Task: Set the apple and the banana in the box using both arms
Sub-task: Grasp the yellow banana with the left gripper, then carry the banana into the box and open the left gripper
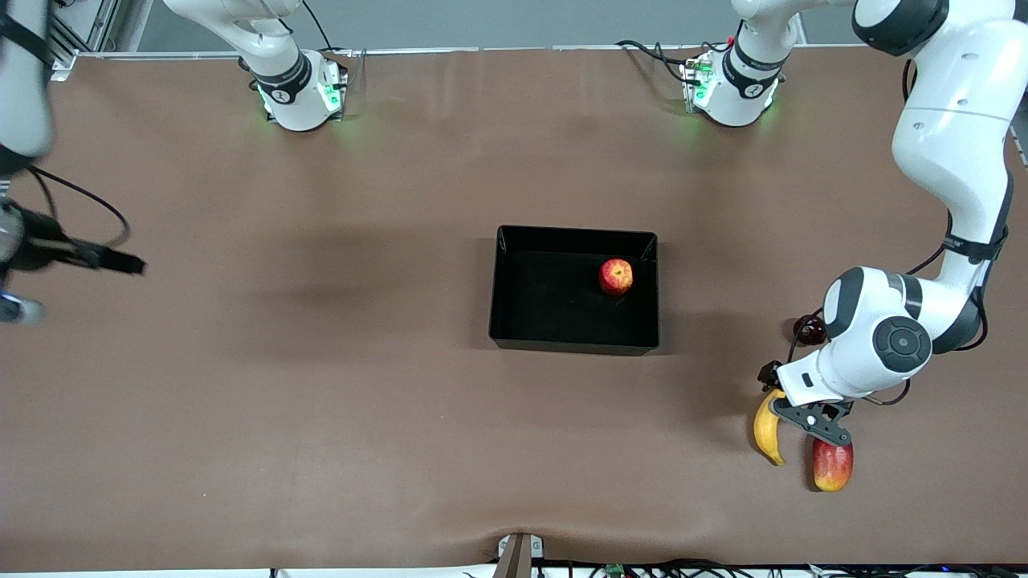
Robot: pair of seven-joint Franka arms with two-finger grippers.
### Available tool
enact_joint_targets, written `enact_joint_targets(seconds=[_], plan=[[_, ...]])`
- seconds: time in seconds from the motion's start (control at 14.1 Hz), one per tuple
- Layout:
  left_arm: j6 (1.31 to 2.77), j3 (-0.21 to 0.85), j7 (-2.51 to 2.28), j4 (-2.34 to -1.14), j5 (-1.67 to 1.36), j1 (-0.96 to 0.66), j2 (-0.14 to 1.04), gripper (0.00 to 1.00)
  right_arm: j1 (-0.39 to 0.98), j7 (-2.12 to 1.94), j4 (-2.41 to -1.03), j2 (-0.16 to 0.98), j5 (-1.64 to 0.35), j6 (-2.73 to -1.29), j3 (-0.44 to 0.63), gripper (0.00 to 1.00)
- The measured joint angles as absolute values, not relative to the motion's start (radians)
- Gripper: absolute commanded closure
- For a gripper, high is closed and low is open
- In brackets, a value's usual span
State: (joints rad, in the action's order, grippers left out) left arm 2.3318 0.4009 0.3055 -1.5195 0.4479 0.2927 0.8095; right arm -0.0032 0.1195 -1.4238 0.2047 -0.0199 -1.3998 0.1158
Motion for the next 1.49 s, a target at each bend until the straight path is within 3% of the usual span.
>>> enact_joint_targets(seconds=[0.07, 0.14, 0.57, 0.78, 0.99, 1.2, 1.49], plan=[[2.354, 0.393, 0.33, -1.519, 0.448, 0.293, 0.823, 0.88, -0.007, 0.116, -1.381, 0.193, -0.02, -1.339, 0.116, 0.0], [2.366, 0.39, 0.34, -1.519, 0.449, 0.293, 0.834, 1.0, -0.008, 0.115, -1.354, 0.177, -0.023, -1.299, 0.116, 0.0], [2.374, 0.406, 0.346, -1.499, 0.475, 0.277, 0.828, 1.0, -0.012, 0.114, -1.341, 0.144, -0.035, -1.327, 0.116, 0.0], [2.3, 0.498, 0.336, -1.491, 0.476, 0.279, 0.779, 1.0, -0.008, 0.113, -1.338, 0.143, -0.035, -1.328, 0.112, 0.0], [2.13, 0.623, 0.17, -1.49, 0.476, 0.258, 0.697, 1.0, -0.006, 0.113, -1.331, 0.141, -0.035, -1.326, 0.111, 0.0], [2.004, 0.672, -0.07, -1.493, 0.477, 0.146, 0.64, 1.0, -0.013, 0.113, -1.329, 0.131, -0.036, -1.328, 0.117, 0.0], [1.987, 0.673, -0.445, -1.507, 0.477, -0.05, 0.635, 1.0, -0.032, 0.113, -1.362, 0.11, -0.037, -1.378, 0.124, 0.0]])
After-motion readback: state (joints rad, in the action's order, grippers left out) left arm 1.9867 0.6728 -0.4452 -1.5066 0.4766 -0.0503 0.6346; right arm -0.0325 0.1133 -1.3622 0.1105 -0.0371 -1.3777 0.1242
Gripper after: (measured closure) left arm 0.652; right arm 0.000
